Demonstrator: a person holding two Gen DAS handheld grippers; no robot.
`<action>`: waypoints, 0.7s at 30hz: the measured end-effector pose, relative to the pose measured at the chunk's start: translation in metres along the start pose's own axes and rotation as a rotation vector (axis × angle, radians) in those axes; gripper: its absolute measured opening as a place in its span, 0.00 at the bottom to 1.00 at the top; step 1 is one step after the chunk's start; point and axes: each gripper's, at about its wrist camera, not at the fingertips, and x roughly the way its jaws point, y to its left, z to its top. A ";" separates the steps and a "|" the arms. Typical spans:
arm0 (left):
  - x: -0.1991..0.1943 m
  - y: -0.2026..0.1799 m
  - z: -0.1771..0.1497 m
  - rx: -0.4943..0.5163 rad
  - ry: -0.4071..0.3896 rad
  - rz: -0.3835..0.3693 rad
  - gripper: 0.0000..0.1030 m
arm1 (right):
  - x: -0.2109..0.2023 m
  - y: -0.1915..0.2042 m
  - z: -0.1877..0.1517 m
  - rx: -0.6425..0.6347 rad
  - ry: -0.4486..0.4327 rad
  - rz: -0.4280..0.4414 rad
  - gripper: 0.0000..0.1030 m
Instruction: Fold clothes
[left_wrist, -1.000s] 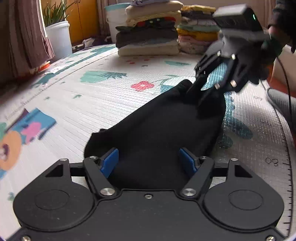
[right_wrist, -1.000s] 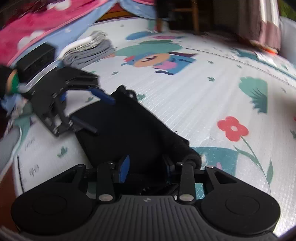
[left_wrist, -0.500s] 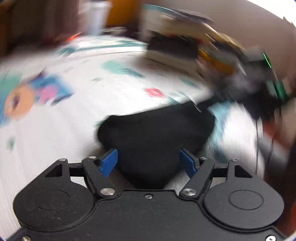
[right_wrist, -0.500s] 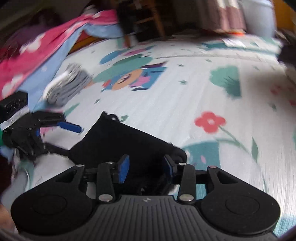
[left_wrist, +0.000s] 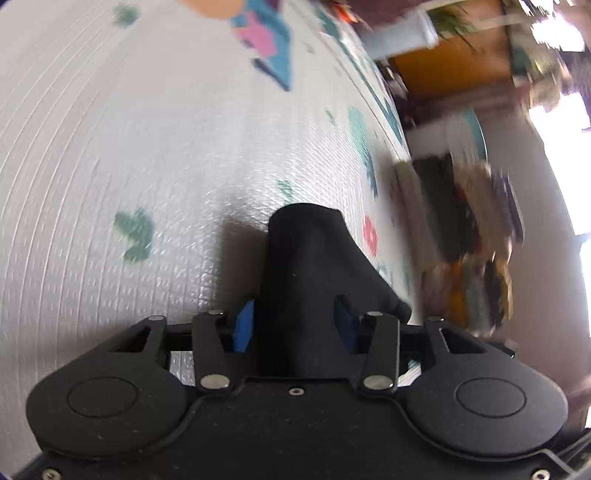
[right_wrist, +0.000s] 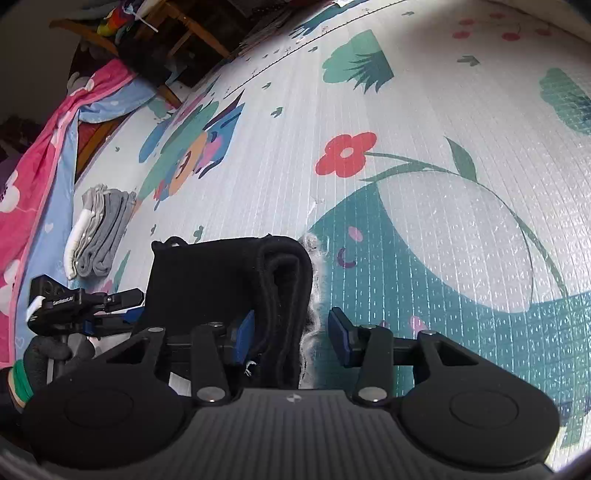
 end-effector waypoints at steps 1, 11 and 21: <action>0.002 0.001 -0.001 -0.023 0.018 -0.018 0.35 | 0.000 0.004 0.000 -0.011 0.003 -0.012 0.43; 0.015 -0.003 -0.005 -0.012 0.063 -0.066 0.31 | 0.004 0.001 0.006 -0.007 0.048 -0.009 0.35; -0.058 0.013 -0.024 0.024 -0.090 0.057 0.15 | 0.024 0.037 0.002 -0.074 0.098 0.083 0.63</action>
